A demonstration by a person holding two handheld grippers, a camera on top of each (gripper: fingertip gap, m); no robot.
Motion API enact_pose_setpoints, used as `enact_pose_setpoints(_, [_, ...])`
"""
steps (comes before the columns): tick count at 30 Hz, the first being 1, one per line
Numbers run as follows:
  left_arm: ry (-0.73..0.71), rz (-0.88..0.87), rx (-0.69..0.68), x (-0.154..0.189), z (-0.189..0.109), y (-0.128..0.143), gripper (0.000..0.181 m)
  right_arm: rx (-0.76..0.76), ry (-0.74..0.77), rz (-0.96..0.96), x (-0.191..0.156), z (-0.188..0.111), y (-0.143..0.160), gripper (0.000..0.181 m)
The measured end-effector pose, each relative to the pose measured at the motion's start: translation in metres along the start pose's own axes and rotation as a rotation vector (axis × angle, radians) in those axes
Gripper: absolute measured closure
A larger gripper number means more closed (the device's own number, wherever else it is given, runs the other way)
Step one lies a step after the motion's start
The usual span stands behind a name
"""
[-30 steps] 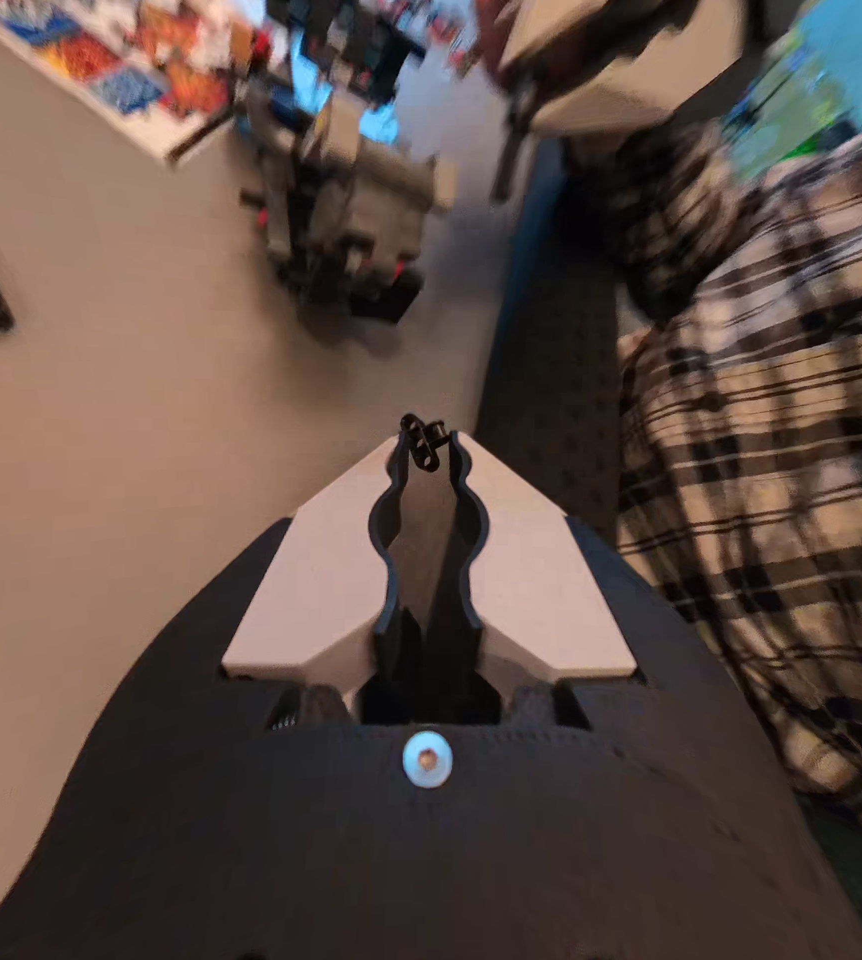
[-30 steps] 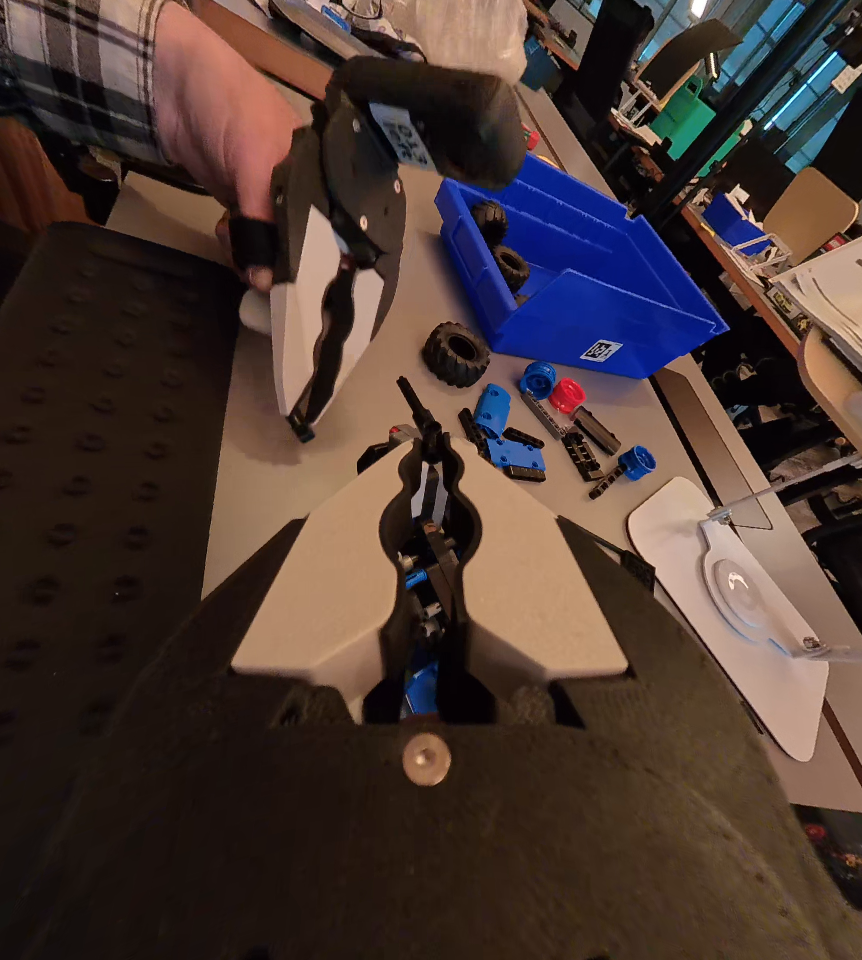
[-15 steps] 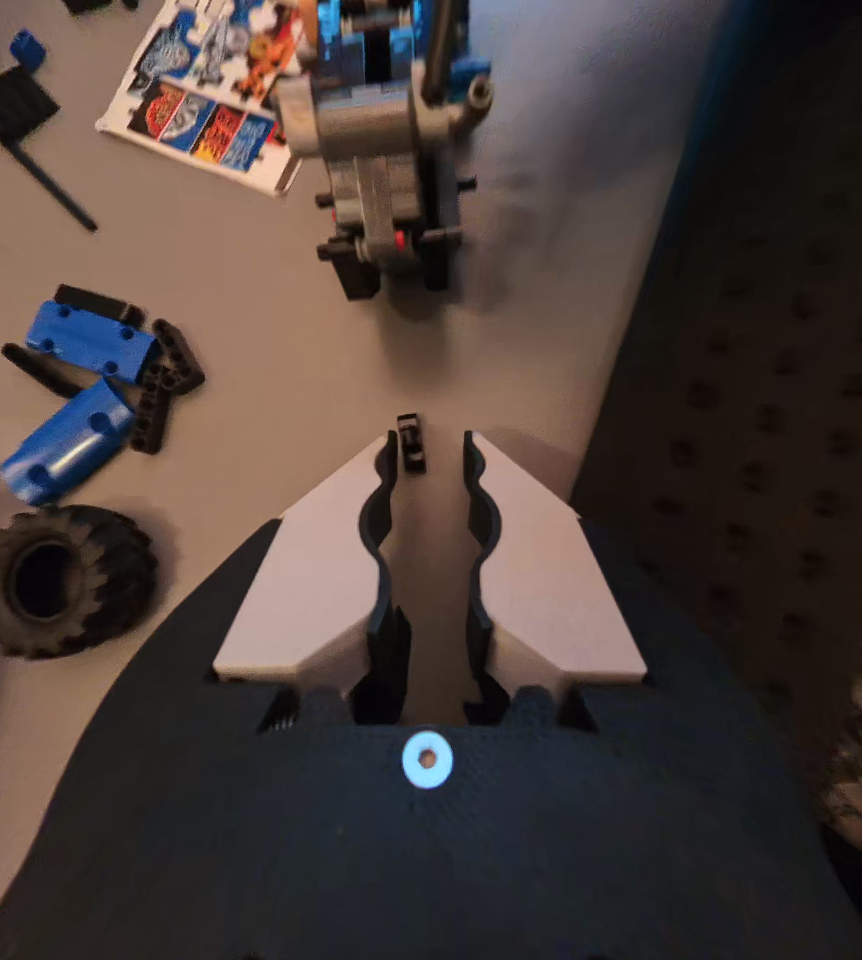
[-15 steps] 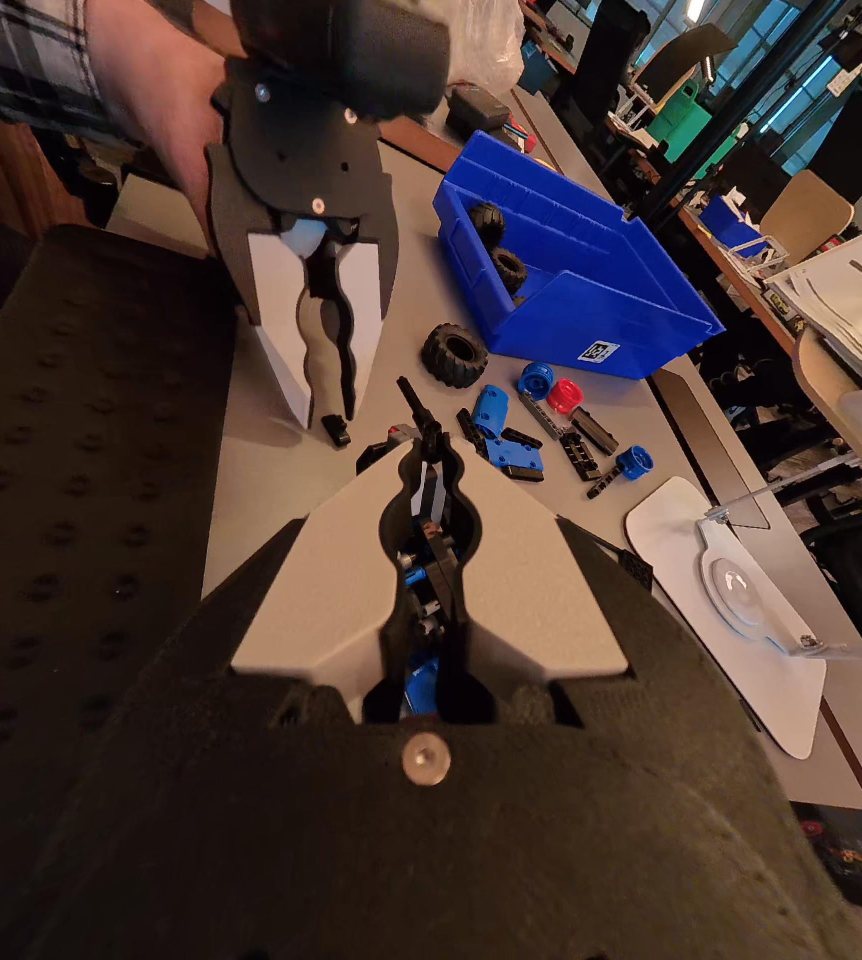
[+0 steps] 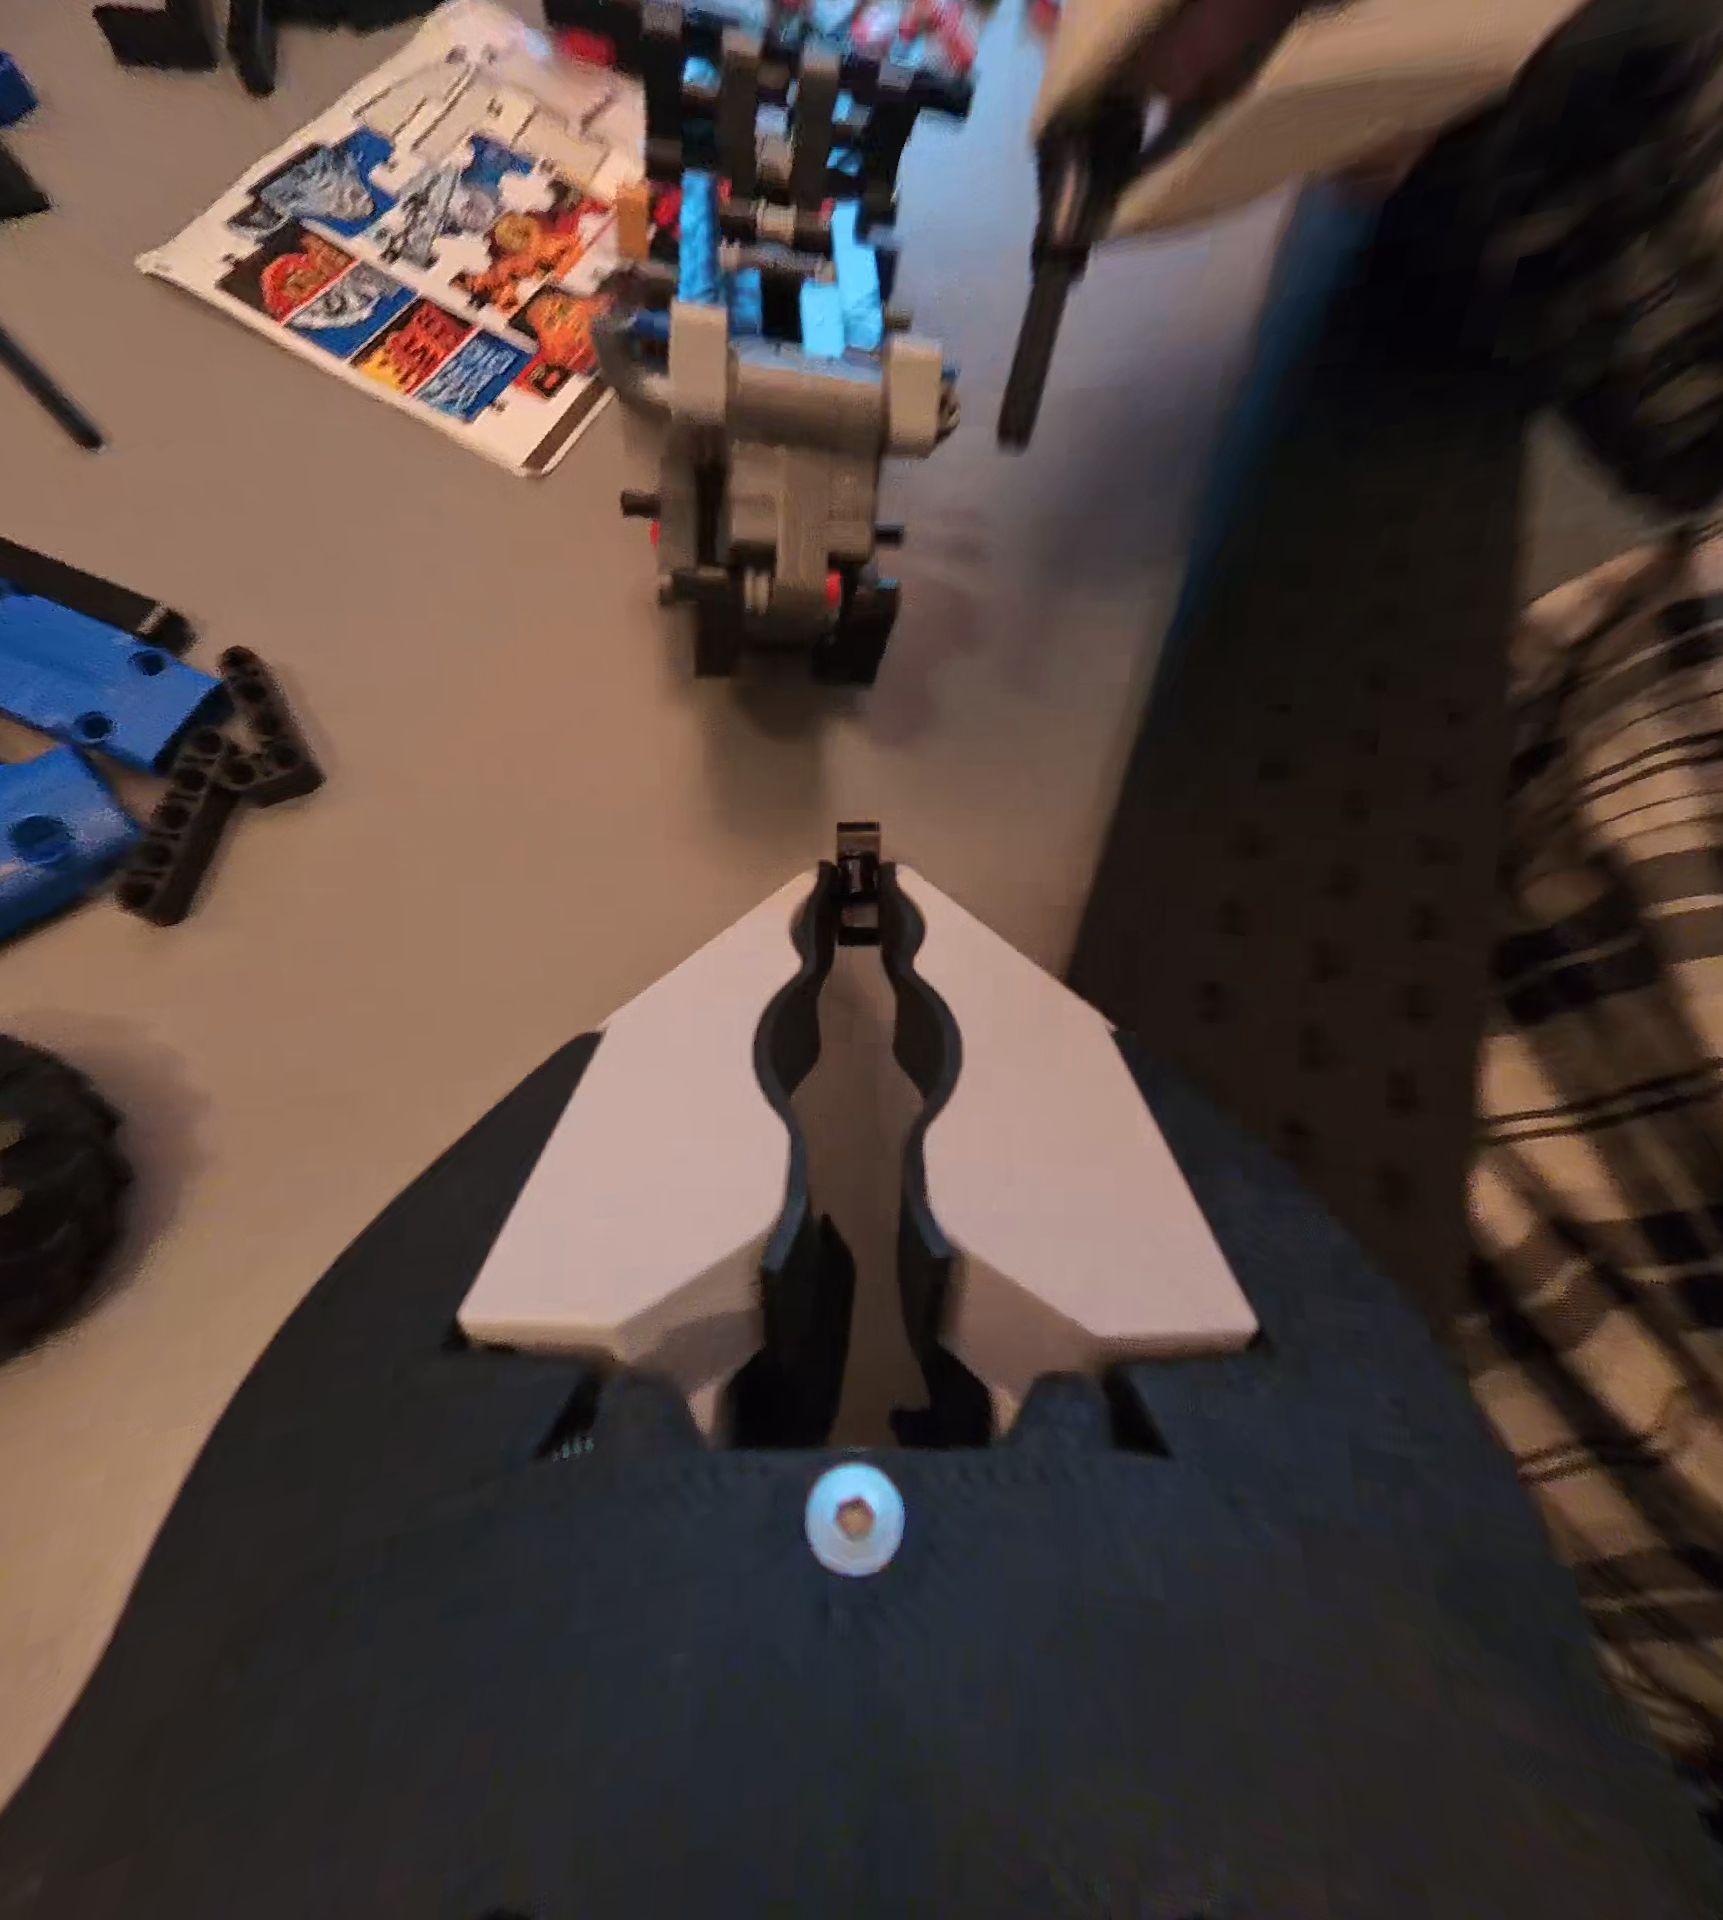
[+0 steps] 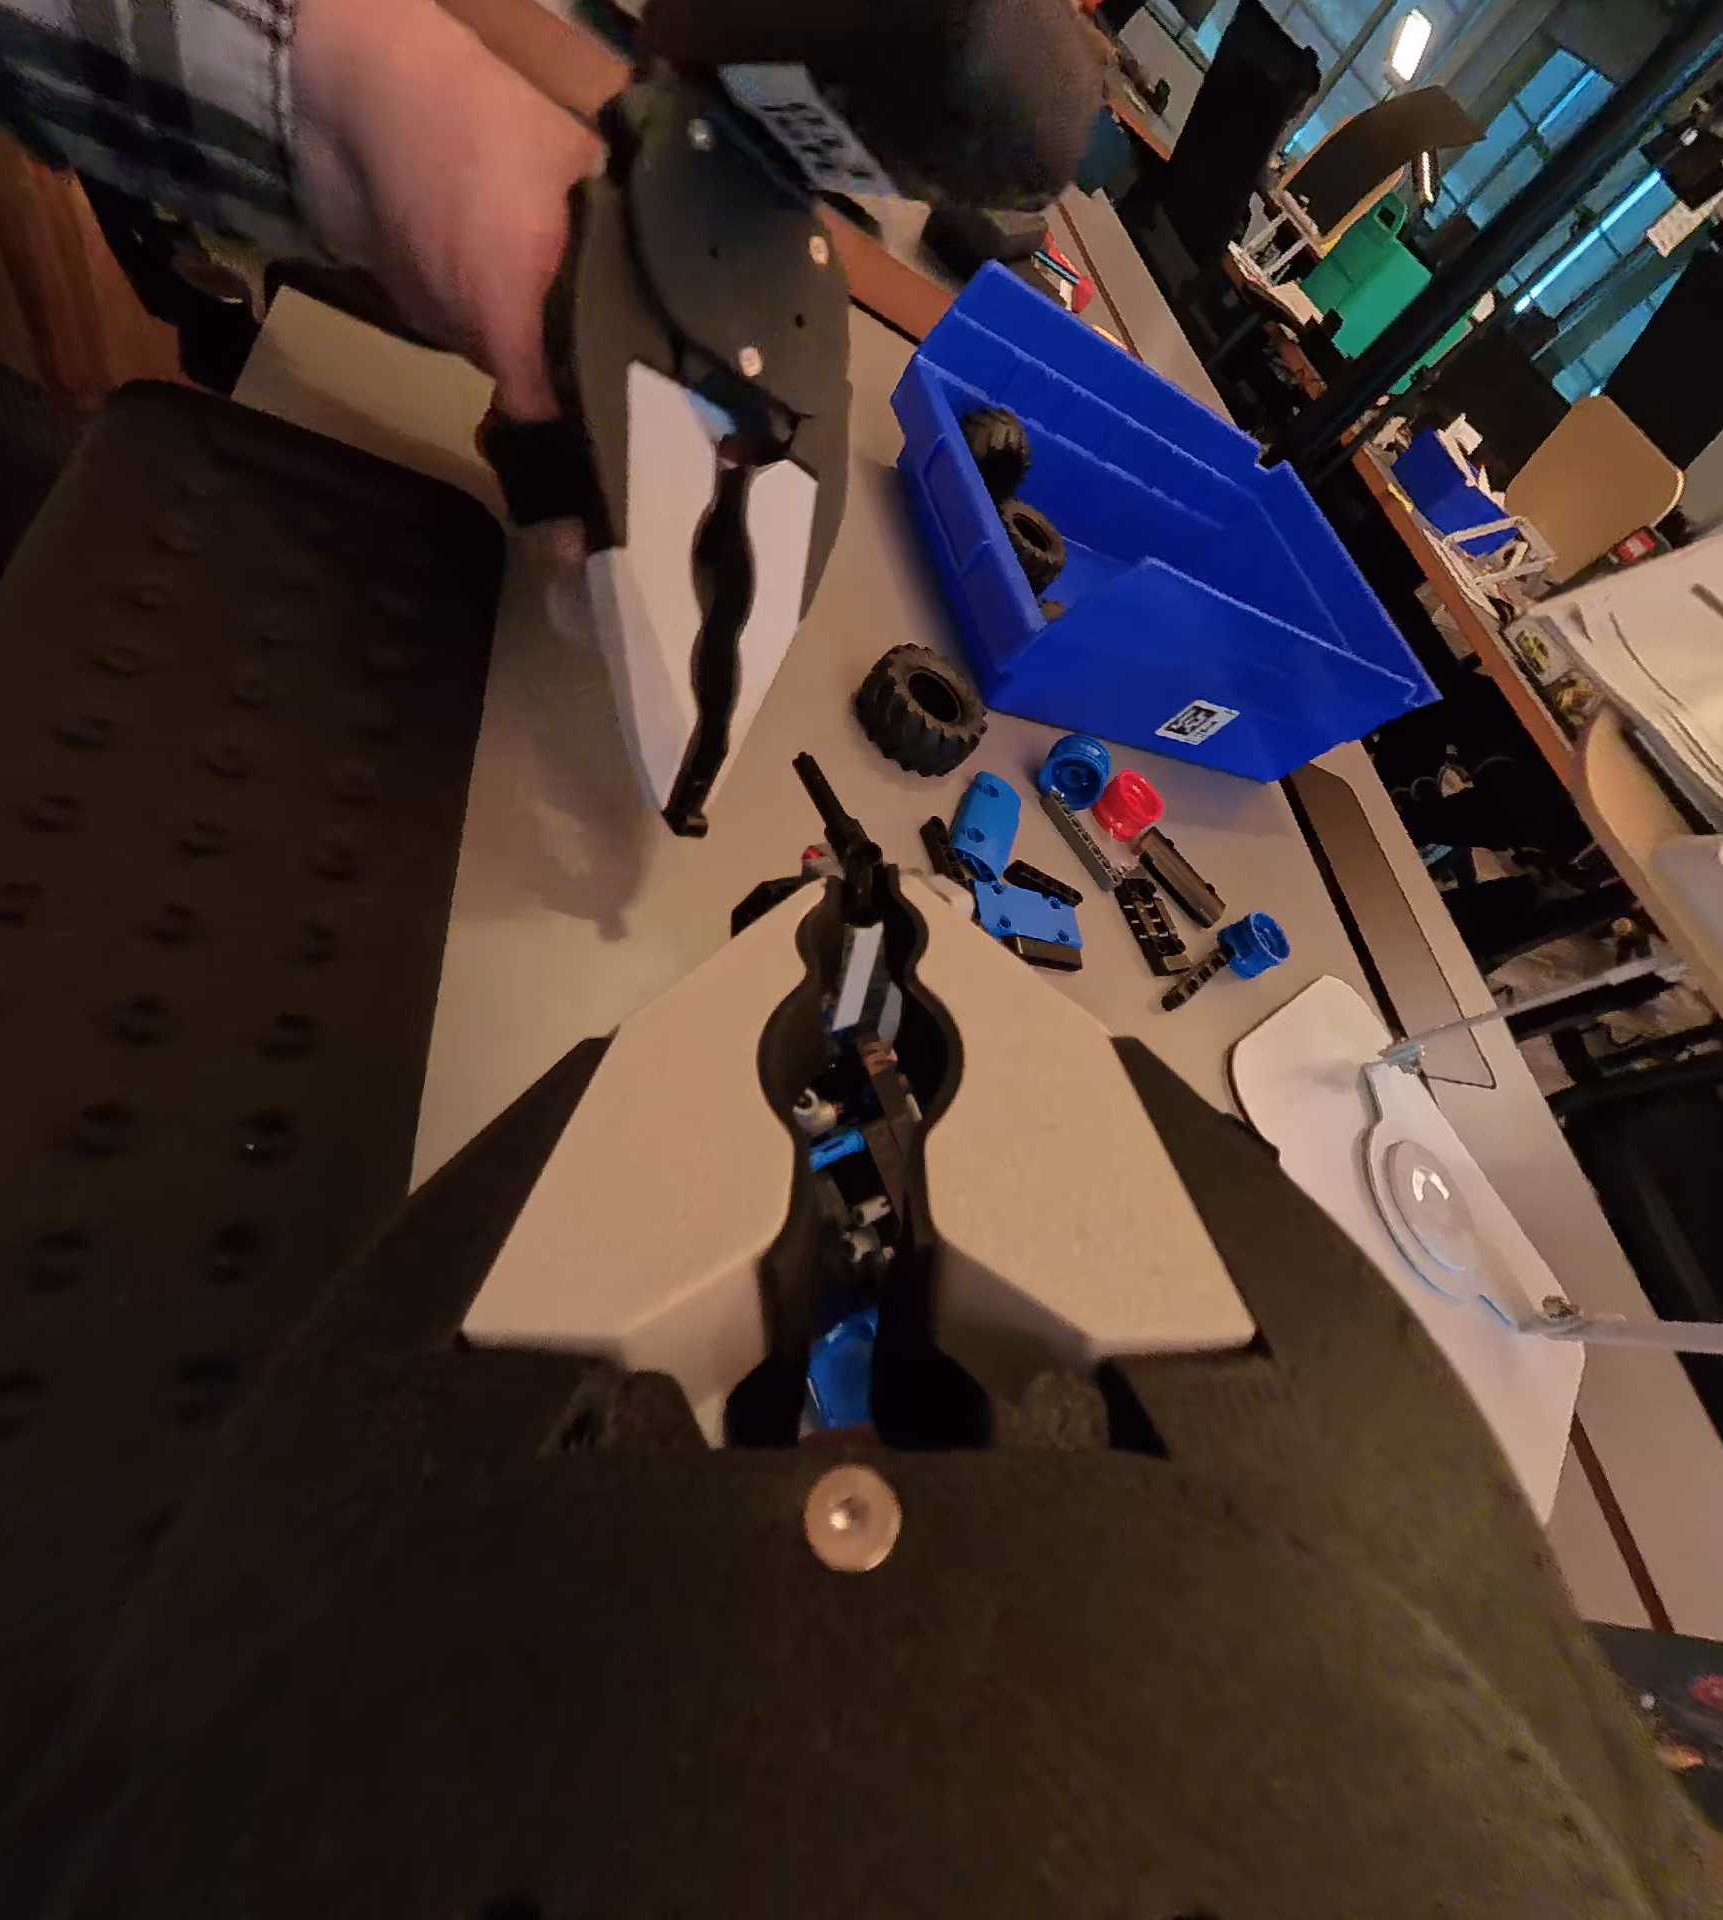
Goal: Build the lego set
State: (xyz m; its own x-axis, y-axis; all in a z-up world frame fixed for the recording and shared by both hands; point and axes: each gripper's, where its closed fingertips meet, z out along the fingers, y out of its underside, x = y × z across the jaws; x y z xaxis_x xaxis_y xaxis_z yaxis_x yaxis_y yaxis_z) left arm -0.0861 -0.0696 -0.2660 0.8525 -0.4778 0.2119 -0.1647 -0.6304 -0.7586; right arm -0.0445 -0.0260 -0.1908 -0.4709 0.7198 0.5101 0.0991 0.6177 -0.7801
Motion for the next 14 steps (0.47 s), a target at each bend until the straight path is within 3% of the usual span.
enact_pose_setpoints(4, [0.159,-0.079,0.097,0.020,-0.009,-0.014,0.175,-0.018,-0.014,-0.095,-0.013,0.004,-0.001,0.177])
enact_pose_setpoints(14, [0.323,-0.096,0.123,0.050,-0.007,-0.020,0.176,0.019,-0.077,-0.196,-0.040,0.006,-0.003,0.176])
